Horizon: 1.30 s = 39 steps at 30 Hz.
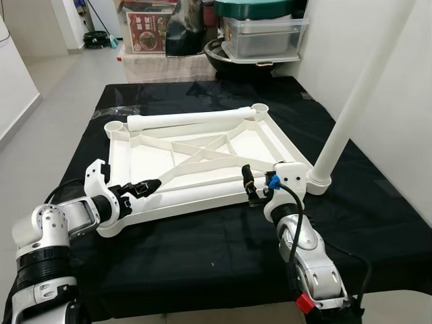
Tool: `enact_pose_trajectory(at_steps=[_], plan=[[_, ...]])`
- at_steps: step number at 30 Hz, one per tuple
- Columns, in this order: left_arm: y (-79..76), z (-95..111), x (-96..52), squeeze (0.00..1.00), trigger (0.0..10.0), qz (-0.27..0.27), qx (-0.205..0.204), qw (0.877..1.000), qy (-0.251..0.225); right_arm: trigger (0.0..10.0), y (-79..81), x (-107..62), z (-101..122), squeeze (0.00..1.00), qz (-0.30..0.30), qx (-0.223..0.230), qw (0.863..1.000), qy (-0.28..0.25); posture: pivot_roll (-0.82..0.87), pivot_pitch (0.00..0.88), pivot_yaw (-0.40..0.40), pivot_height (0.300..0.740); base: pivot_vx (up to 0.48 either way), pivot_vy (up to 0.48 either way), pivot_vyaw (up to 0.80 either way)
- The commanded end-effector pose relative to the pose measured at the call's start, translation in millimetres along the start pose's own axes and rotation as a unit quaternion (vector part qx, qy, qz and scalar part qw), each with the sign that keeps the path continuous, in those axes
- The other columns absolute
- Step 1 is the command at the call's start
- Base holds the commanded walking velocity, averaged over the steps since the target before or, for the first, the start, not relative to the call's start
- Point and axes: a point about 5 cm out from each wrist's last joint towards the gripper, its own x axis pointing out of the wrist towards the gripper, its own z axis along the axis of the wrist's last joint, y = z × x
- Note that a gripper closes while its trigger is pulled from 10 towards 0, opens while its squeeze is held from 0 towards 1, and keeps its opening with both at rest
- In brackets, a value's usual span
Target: Building children table
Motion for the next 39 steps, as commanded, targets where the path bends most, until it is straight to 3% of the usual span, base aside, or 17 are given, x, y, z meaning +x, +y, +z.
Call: enact_pose_trajectory(at_steps=[1, 6, 8, 13, 17, 24, 39], plan=[[-32.8, 21.4, -3.8, 0.0, 10.0, -0.058, 0.013, 0.997, -0.039, 10.0, 2.7, 0.7, 3.0, 0.0, 0.002, 0.003, 1.0, -0.002, 0.08, 0.048, -0.034, 0.74, 0.0, 0.0, 0.0], [-47.2, 30.0, -6.0, 0.0, 10.0, -0.073, 0.012, 0.996, -0.052, 10.0, 3.7, 0.7, 2.4, 0.0, 0.003, 0.003, 1.0, -0.001, 0.09, 0.047, -0.036, 0.74, 0.0, 0.0, 0.0], [-61.1, 37.8, -9.5, 0.0, 10.0, -0.085, 0.024, 0.994, -0.062, 10.0, 5.2, 0.7, 1.7, 0.0, 0.005, 0.004, 1.0, 0.0, 0.09, 0.049, -0.036, 0.74, 0.0, 0.0, 0.0], [-64.5, 39.2, -11.9, 0.0, 10.0, -0.077, 0.026, 0.995, -0.059, 10.0, 5.7, 0.9, 1.5, 0.0, 0.004, 0.005, 1.0, 0.001, 0.09, 0.048, -0.034, 0.74, 0.0, 0.0, 0.0], [-57.7, 32.3, -11.2, 0.0, 10.0, -0.06, 0.014, 0.997, -0.047, 10.0, 4.9, 0.9, 1.6, 0.0, 0.002, 0.005, 1.0, 0.0, 0.09, 0.046, -0.03, 0.74, 0.0, 0.0, 0.0], [-30.6, 0.8, -8.8, 0.0, 10.0, 0.014, -0.018, 1.0, 0.001, 10.0, 3.7, 0.6, 2.3, 0.0, -0.001, 0.004, 1.0, -0.003, 0.09, 0.038, -0.026, 0.74, 0.0, 0.0, 0.0], [-23.2, -13.5, -8.0, 0.0, 10.0, 0.018, -0.056, 0.998, 0.004, 10.0, 4.9, 2.4, 5.4, 0.0, 0.002, 0.005, 1.0, -0.008, 0.08, 0.028, -0.029, 0.74, 0.0, 0.0, 0.0]])
